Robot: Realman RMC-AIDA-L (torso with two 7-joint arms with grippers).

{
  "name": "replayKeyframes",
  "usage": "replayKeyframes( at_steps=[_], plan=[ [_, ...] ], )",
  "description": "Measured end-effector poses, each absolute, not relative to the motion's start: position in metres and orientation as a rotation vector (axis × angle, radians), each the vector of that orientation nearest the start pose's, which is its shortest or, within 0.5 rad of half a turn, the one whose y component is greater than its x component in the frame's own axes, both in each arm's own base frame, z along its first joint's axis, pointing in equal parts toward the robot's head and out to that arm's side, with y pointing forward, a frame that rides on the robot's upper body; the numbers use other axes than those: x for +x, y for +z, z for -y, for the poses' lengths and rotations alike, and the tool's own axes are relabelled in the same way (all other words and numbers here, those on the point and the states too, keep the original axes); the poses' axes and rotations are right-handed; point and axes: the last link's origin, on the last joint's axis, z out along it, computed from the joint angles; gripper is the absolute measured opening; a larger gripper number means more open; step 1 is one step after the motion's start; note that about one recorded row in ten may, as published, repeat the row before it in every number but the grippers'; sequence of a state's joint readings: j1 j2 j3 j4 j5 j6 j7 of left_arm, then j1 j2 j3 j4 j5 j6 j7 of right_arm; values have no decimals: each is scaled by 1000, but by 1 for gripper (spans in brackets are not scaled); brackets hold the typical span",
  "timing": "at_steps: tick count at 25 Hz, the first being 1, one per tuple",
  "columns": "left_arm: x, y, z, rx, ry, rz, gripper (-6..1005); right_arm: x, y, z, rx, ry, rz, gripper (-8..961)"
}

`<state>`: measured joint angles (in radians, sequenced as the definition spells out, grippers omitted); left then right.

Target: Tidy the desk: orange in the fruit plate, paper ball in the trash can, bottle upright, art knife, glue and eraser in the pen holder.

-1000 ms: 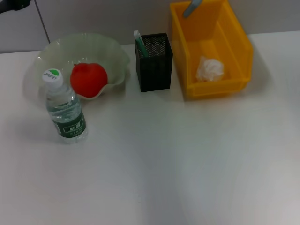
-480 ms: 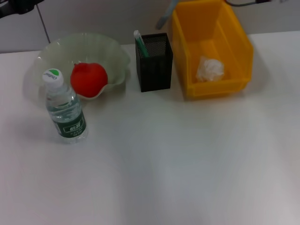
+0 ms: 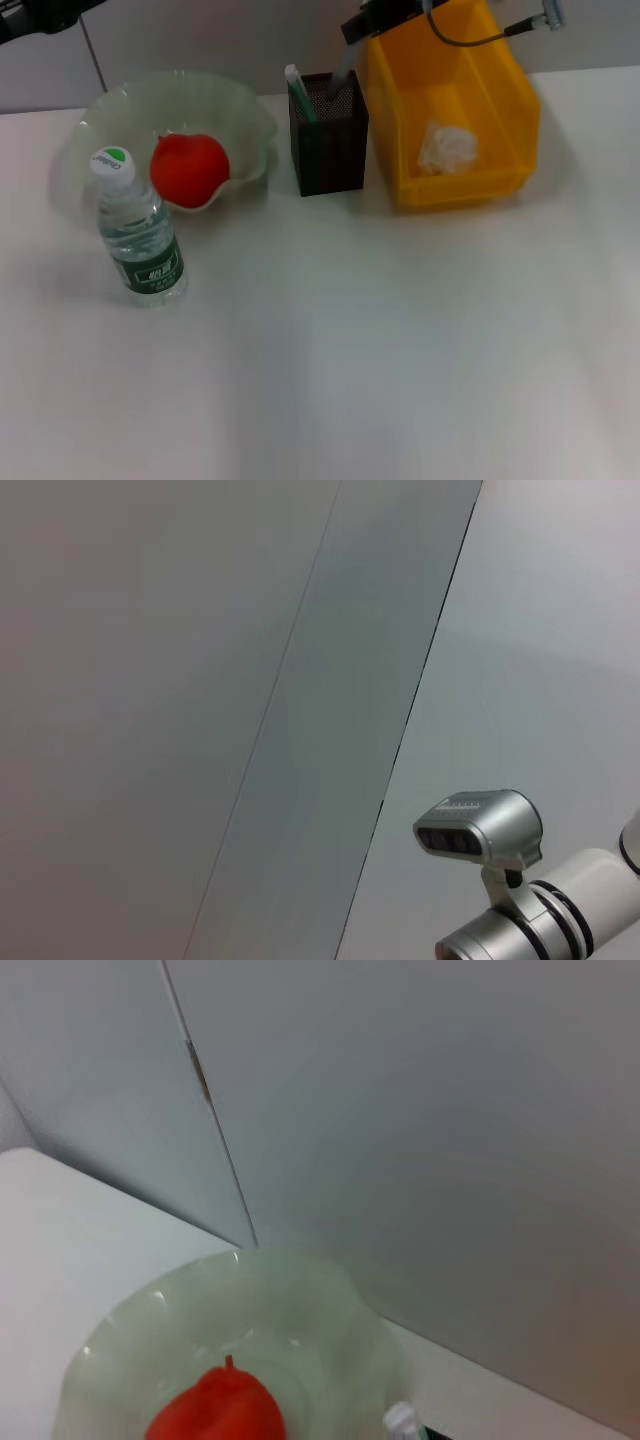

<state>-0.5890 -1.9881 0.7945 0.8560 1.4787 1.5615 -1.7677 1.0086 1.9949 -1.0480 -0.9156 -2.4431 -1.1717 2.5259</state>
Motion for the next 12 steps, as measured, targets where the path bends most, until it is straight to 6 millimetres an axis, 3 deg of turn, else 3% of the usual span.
replayKeyframes(
  at_steps=[12],
  plan=[
    [-175, 98, -382, -2484, -1250, 612, 392, 106, 26, -476, -2434, 73, -950, 169]
  ],
)
